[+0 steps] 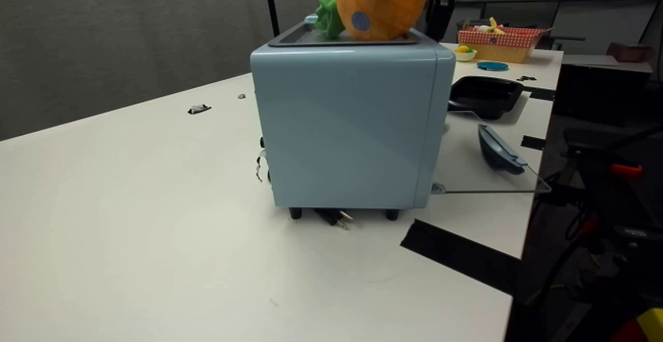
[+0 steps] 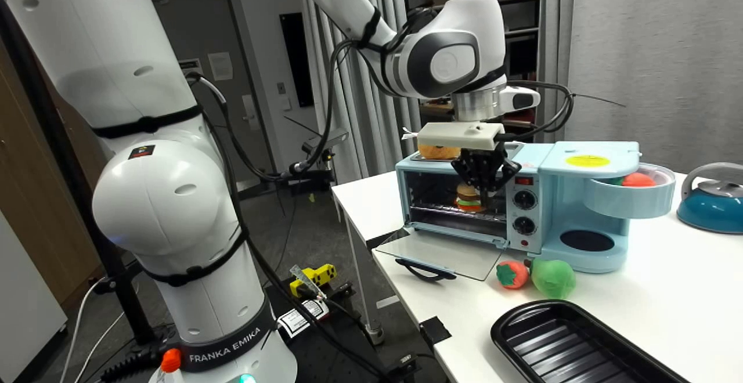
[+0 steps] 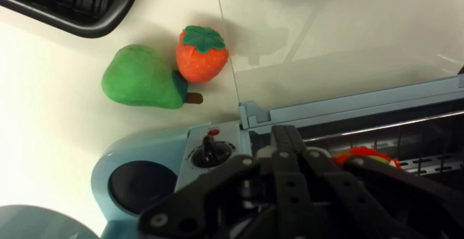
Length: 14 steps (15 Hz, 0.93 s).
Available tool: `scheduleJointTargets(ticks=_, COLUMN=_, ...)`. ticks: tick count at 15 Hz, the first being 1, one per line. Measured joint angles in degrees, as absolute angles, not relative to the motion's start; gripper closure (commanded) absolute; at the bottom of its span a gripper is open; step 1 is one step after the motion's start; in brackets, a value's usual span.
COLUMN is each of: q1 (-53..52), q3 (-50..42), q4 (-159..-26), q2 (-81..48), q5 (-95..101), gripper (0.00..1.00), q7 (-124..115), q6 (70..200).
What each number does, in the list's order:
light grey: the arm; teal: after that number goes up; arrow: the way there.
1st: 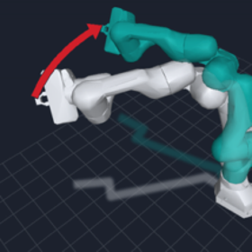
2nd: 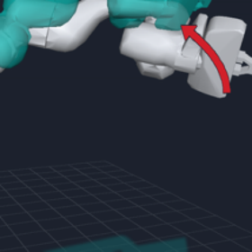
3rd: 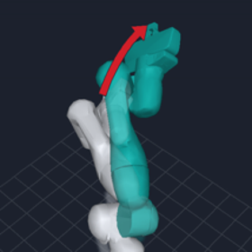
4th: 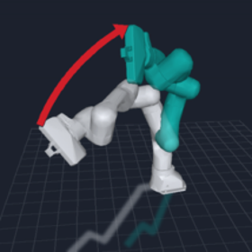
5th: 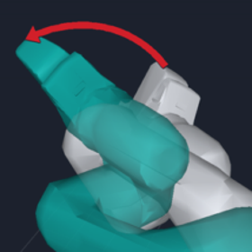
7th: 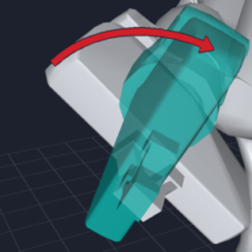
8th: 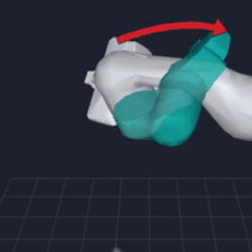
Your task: Press the button atop the oven, flip the switch on the front of the oven, push in the oven rack, flip the switch again, and then close the oven door
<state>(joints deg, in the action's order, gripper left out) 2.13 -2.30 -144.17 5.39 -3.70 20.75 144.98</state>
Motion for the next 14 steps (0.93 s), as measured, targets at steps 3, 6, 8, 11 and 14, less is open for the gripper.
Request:
scheduleJointTargets(ticks=3, q1=2.13, q3=-2.31, q4=-142.49, q2=5.95, q5=-3.11, gripper=1.00, q7=19.29, q6=141.87)
scheduleJointTargets(ticks=6, q1=2.13, q3=-2.41, q4=-140.68, q2=6.00, q5=-2.04, gripper=1.00, q7=17.60, q6=139.55)
scheduleJointTargets(ticks=8, q1=2.14, q3=-2.51, q4=-139.55, q2=6.00, q5=-1.35, gripper=1.00, q7=16.68, q6=138.17)
scheduleJointTargets(ticks=11, q1=2.17, q3=-2.75, q4=-137.94, q2=5.99, q5=-0.33, gripper=1.00, q7=15.81, q6=136.02)
scheduleJointTargets(ticks=14, q1=2.34, q3=-3.10, q4=-136.73, q2=5.98, q5=0.68, gripper=1.00, q7=15.02, q6=134.36)
